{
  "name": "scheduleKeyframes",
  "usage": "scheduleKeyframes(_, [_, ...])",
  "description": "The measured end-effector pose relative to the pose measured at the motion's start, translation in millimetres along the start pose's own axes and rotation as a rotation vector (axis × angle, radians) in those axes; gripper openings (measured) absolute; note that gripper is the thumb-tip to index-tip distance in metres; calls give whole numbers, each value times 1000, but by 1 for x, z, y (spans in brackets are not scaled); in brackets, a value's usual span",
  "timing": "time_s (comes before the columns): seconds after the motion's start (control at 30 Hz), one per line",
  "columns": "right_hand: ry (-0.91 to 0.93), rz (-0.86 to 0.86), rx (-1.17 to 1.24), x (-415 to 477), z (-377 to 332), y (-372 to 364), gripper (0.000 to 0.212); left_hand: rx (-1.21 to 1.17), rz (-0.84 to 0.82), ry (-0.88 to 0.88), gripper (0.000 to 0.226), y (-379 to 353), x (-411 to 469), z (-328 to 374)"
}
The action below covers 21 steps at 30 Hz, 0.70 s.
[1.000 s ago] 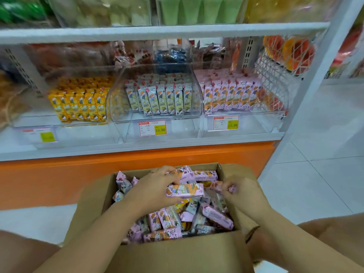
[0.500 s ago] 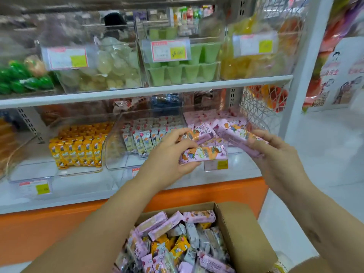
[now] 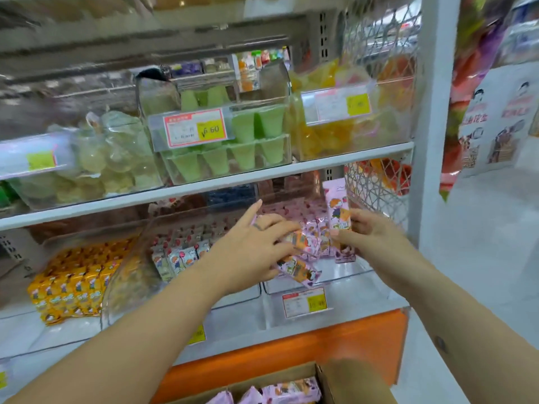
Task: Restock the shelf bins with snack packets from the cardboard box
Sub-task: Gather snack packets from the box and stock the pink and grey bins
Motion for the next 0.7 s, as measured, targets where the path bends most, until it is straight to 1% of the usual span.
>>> scheduleKeyframes(0.07, [31,-65,-82,1,0,-9,21,34,35,-80,32,-3,8,6])
scheduleKeyframes(0.1, [34,-81,-110,2,4,-10,18,56,51,-111,30,-4,10,7])
scheduleKeyframes(0.2, [-14,-106,-92,4,13,-11,23,93,73,-176,29,-4,14,8])
scheduleKeyframes(0.27, [-14,-129,-91,4,15,-12,26,112,90,-217,29,-1,17,9])
scheduleKeyframes(0.37, [37,-139,-122,2,10,-13,20,119,105,-230,30,5,23,11])
scheduleKeyframes(0.43, [49,-113,-117,2,10,-12,17,101,106,-139,34,7,25,6])
scheduleKeyframes(0.57, [14,-86,-137,2,19,-9,17,-95,66,213,43,-8,11,-14])
scheduleKeyframes(0.67, [2,-70,-192,0,25,-8,14,-189,38,464,39,-17,2,-24])
scheduleKeyframes(0.7, [0,-65,-203,1,26,-8,14,-225,-1,536,38,-21,0,-27])
Point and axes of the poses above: each hand's wrist, its own x-axis towards the middle knuckle, its own y-axis out of the back of the hand, z = x × y, the point moved 8 cm from there along x, towards the middle knuckle, and after that the axes turned 8 degrees about z, right-handed, at the moved point
